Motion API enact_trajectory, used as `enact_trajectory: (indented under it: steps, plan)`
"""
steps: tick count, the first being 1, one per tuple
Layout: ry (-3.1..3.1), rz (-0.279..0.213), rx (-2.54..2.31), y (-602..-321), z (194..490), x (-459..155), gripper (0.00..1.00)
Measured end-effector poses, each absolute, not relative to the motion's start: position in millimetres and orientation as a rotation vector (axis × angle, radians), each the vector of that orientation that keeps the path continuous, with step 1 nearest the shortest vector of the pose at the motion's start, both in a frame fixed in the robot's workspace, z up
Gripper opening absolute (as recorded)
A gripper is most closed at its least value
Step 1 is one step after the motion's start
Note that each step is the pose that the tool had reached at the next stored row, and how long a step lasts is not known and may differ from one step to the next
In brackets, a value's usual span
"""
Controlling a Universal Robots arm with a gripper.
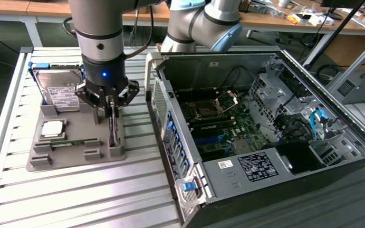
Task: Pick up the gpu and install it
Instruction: 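Pick up the gpu and move the gpu toward the slot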
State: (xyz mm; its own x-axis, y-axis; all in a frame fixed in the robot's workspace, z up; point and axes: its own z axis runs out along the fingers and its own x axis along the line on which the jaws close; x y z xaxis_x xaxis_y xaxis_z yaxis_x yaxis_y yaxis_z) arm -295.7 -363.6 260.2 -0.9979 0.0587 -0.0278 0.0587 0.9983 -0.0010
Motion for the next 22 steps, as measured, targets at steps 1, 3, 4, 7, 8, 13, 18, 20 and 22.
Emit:
enact_trajectory:
  steps: [1,3,4,7,8,13,18,20,22]
  plan:
    - [3.112,-0.003,0.091,-364,261,-296,0.27]
    - [3.112,-0.003,0.091,-364,262,-296,0.27]
    - [3.112,-0.003,0.092,-364,262,-296,0.27]
    - [3.112,-0.003,0.091,-364,264,-296,0.27]
    - [3.112,-0.003,0.091,-364,265,-296,0.27]
    - [3.112,-0.003,0.091,-364,268,-296,0.27]
    - [3.112,-0.003,0.091,-364,271,-296,0.27]
    - [3.112,-0.003,0.091,-364,273,-296,0.27]
    - [3.112,-0.003,0.091,-364,274,-296,0.27]
